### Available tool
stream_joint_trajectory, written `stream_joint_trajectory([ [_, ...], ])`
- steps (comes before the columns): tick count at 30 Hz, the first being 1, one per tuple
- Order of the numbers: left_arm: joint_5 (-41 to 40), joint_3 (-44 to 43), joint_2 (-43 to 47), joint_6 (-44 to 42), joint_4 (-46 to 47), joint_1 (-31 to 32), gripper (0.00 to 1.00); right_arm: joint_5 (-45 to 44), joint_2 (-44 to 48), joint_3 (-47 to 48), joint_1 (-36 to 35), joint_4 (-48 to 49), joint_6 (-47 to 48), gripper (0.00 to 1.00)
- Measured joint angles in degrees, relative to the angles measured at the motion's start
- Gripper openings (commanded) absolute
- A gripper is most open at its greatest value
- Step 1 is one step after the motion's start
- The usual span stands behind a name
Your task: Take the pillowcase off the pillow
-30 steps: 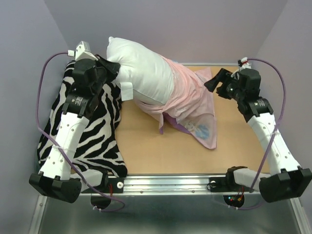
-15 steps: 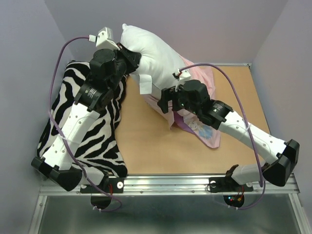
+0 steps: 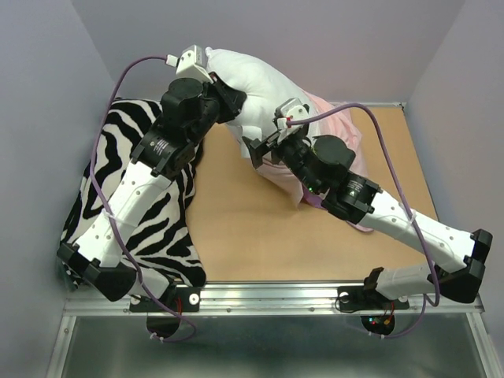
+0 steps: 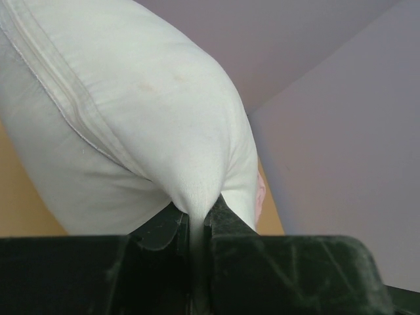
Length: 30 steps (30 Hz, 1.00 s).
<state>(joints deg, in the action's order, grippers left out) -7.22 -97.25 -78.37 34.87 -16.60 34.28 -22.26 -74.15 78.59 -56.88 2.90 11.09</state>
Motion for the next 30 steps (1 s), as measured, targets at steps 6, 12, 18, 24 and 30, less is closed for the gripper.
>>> stream_joint_trajectory([
  [6, 1.7, -2.8, -1.4, 0.0, -0.6, 1.3, 0.0, -1.4, -3.6, 0.0, -1.0, 7.3, 10.4, 1.0],
  [12, 2.8, -3.3, -1.4, 0.0, -1.5, 1.7, 0.0, -6.1, -9.2, -0.7, -1.0, 11.8, 17.2, 1.0],
  [18, 2.4, -3.3, -1.4, 0.0, -2.2, 2.4, 0.0, -13.2, -14.4, -0.4, -1.7, 19.3, 22.6, 0.35],
  [24, 2.2, -3.3, -0.6, -0.3, -1.8, 2.4, 0.31, -16.5, -15.0, 3.5, -1.2, 16.3, 17.8, 0.01],
  [30, 2.7, -3.8, 2.2, -1.1, 3.9, 3.2, 0.68, -16.6, -15.1, 13.0, -0.8, 5.5, 10.0, 0.01],
])
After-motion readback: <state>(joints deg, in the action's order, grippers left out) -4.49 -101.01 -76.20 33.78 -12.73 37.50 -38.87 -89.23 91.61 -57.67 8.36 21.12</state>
